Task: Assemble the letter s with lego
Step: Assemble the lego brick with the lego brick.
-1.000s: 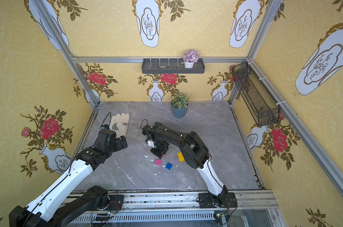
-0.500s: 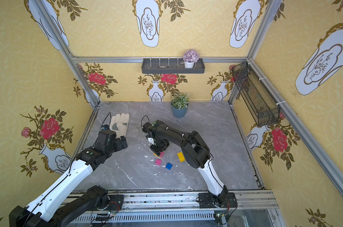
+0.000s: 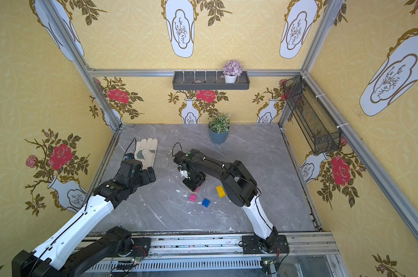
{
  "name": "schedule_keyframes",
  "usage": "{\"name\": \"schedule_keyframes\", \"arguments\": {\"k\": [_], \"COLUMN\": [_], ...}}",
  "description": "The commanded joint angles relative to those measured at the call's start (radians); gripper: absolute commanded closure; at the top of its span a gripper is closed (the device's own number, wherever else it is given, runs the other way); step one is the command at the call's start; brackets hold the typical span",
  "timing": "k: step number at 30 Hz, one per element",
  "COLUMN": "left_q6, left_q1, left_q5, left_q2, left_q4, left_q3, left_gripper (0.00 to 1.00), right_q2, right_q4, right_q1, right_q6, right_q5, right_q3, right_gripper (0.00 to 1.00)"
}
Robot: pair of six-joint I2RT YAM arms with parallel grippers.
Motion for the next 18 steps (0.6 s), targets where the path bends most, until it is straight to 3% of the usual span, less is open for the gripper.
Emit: {"name": "schedule_keyframes", "arguments": {"k": [1,18], "left_q6": [0.0,0.003], "left_q1": [0.0,0.0], "left_q5": [0.003,0.01], "left_q2": [0.004,-0.001], "left_q4": [0.016,0.008], "left_q3": [-0.007,-0.014], "left_gripper": [0.01,0.01], "right_q2": [-0.014,0.041], "right_q4": [0.018,0.013], "right_q1": [0.006,0.011], "right_q6": [0.017,0.001], "right_q5": [0.041,0.042], "right_q3": [-0.005,0.041], "right_gripper": [0.64,0.86]}}
